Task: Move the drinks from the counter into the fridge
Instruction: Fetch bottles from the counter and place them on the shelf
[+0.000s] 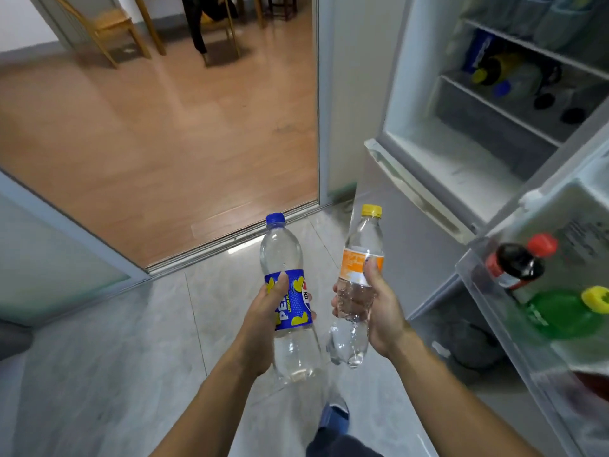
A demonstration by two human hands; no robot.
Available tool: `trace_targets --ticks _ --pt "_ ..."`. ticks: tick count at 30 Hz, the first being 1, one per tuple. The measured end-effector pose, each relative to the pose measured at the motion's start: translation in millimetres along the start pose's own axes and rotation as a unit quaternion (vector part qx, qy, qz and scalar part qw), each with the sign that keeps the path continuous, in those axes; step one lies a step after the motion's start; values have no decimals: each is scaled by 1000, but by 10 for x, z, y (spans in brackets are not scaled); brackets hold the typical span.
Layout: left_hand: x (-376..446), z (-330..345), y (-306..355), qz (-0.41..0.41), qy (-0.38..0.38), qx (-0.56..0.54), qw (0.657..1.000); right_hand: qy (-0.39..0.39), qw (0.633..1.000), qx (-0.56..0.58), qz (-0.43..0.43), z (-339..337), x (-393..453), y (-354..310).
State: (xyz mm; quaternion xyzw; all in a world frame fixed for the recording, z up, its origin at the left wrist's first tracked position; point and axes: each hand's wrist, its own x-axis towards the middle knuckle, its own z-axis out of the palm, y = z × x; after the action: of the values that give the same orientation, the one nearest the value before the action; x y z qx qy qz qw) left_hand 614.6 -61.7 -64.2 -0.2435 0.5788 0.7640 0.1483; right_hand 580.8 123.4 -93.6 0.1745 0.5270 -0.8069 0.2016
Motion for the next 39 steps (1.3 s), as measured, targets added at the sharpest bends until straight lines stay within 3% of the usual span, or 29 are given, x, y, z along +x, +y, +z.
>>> trace_targets --ticks 11,20,27,31,39 --pt "1598 779 861 -40 -131 -3 991 102 990 71 -70 -223 1103 -992" --pt "2932 1434 1558 -90 -256 28 962 257 947 106 -160 -234 1842 -1662" --pt "3541 2094 2082 -60 -360 81 928 385 879 110 -258 -246 2007 -2310" --pt "3632 2641 2294 -4 -415 100 904 445 835 92 -308 -430 1937 -2733" --pt "3332 3930 2683 142 -524 90 835 583 671 28 -458 -989 1889 -3847"
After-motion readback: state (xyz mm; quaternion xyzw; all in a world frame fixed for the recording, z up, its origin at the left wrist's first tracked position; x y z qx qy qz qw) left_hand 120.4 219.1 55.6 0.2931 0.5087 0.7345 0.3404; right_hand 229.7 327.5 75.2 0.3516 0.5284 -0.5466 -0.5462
